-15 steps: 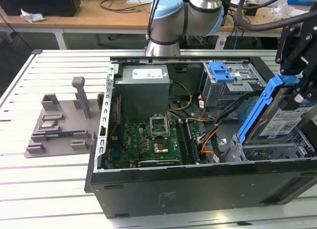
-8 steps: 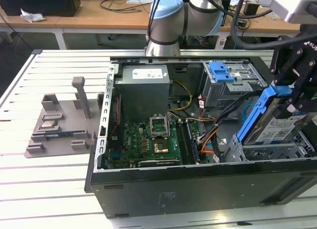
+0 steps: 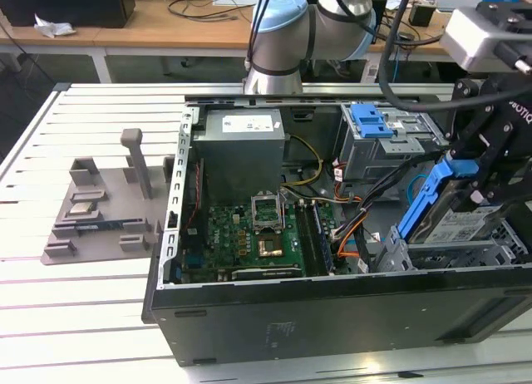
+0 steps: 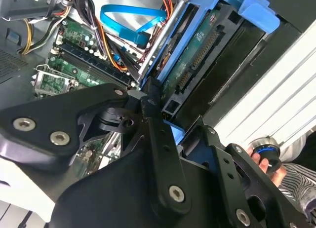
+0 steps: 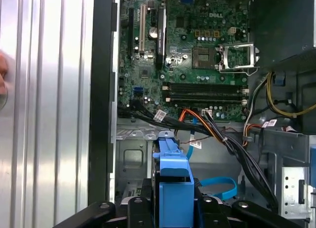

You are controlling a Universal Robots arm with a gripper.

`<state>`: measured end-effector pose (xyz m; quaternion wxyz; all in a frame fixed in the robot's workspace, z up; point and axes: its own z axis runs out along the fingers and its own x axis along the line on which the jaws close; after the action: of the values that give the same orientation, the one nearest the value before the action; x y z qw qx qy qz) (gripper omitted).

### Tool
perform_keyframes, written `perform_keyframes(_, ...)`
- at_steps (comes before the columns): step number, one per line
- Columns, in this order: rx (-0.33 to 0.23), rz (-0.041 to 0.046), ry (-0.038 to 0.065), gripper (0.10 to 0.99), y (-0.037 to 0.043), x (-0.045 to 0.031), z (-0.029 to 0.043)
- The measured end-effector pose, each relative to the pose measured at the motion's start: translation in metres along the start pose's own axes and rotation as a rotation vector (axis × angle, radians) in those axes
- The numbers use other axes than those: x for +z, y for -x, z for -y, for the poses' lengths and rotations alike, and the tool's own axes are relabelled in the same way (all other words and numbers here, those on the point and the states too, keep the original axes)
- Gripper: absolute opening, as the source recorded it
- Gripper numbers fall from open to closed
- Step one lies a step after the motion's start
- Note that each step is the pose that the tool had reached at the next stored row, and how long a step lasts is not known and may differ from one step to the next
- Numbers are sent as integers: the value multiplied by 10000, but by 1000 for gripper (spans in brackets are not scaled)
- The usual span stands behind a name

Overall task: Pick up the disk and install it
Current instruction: 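Insert the disk into the insertion slot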

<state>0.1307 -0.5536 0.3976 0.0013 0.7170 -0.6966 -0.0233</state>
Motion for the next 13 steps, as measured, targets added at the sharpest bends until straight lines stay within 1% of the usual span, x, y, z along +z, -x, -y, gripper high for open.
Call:
perform_keyframes(3,0,0,0,373,-2,72,3)
perform_keyframes(5,0,0,0,373,-5,146,5)
perform_keyframes(8,0,0,0,373,-6,215,8)
perform_keyframes(12,0,-1,0,373,-7,217,8)
perform_keyframes(13,-1,-2,-1,384,-7,216,8)
